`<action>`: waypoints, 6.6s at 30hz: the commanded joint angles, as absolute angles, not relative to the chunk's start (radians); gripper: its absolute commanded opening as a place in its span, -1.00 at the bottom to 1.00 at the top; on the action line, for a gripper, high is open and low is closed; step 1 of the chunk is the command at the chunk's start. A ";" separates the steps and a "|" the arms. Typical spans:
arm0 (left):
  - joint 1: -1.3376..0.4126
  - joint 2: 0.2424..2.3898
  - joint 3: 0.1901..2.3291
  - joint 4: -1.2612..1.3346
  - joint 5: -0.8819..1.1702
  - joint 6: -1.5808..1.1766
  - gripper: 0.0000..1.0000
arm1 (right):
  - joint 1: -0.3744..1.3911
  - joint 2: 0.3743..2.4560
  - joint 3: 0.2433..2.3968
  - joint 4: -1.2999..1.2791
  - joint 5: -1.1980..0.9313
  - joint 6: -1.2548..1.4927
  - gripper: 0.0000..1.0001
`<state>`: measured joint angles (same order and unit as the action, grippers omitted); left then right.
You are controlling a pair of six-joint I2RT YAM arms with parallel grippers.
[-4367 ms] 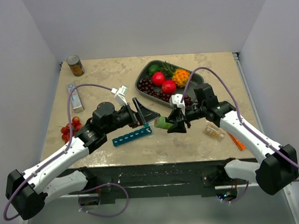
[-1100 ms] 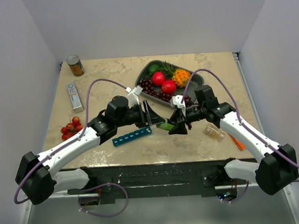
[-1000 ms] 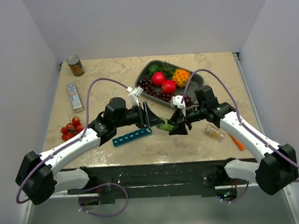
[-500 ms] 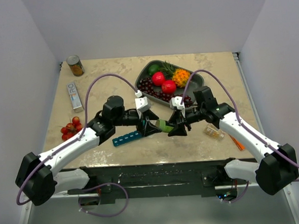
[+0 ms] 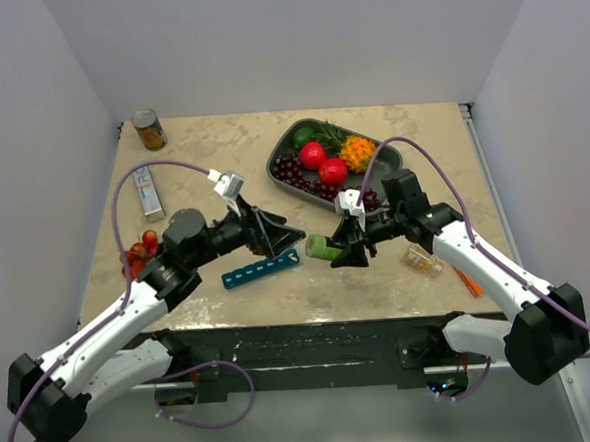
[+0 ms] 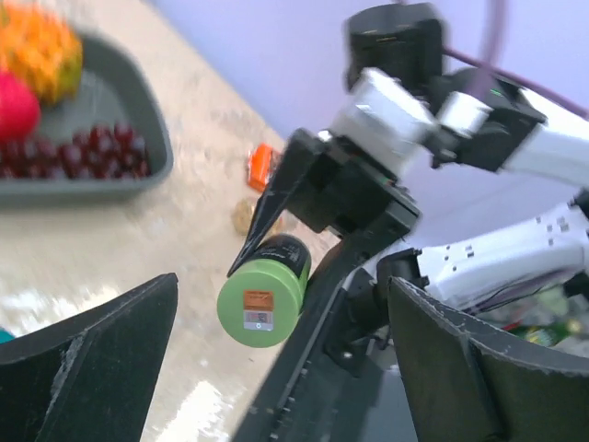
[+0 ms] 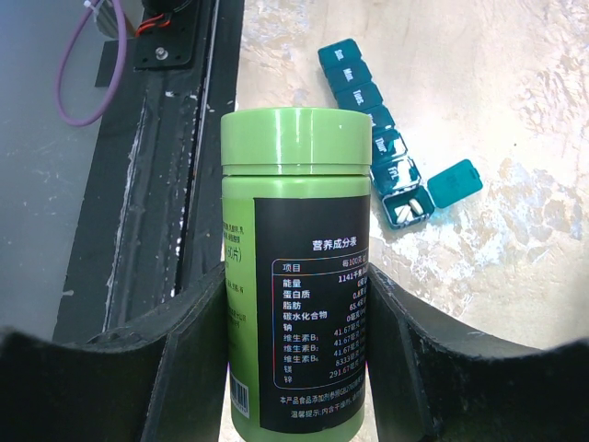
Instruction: Sort the pills into containers
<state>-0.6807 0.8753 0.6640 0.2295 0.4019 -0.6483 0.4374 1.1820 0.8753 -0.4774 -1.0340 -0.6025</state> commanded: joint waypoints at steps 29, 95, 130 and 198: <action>-0.804 1.155 0.766 0.272 0.781 -0.476 -0.90 | 0.436 1.158 0.897 -0.429 -1.057 -0.595 -1.00; -0.827 1.169 0.924 -0.178 0.149 -1.028 0.77 | 0.433 1.158 0.893 -0.430 -1.042 -0.606 -1.00; -0.807 1.238 0.844 0.121 0.604 0.338 0.35 | 0.431 1.146 0.893 -0.445 -1.051 -0.620 -1.00; -0.193 1.426 1.078 -0.232 -0.141 -0.235 -1.00 | 0.298 1.104 0.815 -0.278 -0.842 -0.491 0.98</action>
